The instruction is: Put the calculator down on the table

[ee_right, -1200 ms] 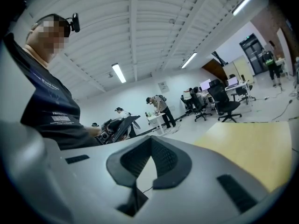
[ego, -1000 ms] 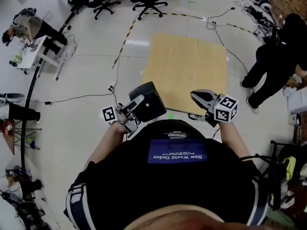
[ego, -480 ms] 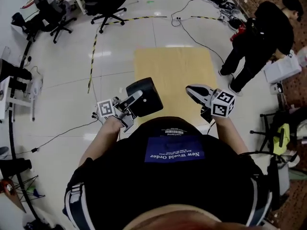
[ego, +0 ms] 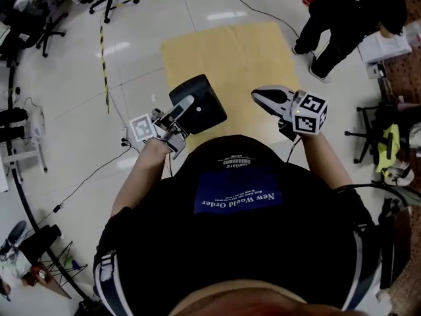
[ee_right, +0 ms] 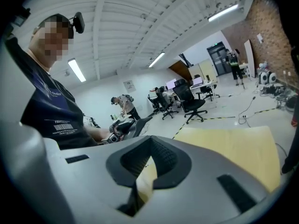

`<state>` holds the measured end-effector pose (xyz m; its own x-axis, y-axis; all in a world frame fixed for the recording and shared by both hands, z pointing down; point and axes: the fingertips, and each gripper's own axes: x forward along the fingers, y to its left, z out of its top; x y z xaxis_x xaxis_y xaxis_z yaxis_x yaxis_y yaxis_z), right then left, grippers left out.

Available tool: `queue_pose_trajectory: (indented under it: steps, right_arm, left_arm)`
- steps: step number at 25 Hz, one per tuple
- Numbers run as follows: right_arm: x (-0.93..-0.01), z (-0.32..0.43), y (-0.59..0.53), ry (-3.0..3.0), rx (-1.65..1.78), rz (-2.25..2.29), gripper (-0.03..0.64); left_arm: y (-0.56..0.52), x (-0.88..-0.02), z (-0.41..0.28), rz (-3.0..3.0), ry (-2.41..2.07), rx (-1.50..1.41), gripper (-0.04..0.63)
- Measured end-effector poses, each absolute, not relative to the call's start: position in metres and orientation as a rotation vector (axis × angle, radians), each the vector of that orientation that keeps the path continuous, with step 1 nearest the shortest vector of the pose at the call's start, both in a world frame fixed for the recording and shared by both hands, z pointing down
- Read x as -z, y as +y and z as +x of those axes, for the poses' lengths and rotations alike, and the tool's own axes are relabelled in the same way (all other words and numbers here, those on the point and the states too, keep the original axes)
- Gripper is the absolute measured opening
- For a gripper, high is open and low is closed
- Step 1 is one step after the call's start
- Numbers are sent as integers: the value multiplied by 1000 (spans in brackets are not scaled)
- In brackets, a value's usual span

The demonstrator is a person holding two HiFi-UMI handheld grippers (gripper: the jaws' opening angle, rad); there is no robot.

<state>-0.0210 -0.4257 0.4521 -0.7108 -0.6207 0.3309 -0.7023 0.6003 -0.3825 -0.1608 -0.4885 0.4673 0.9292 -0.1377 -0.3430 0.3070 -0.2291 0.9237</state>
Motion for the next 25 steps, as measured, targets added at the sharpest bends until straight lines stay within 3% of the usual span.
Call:
queue_pose_trajectory:
  steps: [10, 19, 25]
  right_arm:
    - [-505, 87, -480, -2801, -789, 971, -17]
    - [-540, 238, -479, -2767, -865, 1197, -16]
    - [-559, 308, -461, -2701, -890, 1379, -17]
  left_arm:
    - [-533, -520, -50, 1784, -120, 225, 138]
    - [-629, -573, 168, 1826, -137, 64, 138]
    - [-666, -592, 264, 1858, -110, 12, 138]
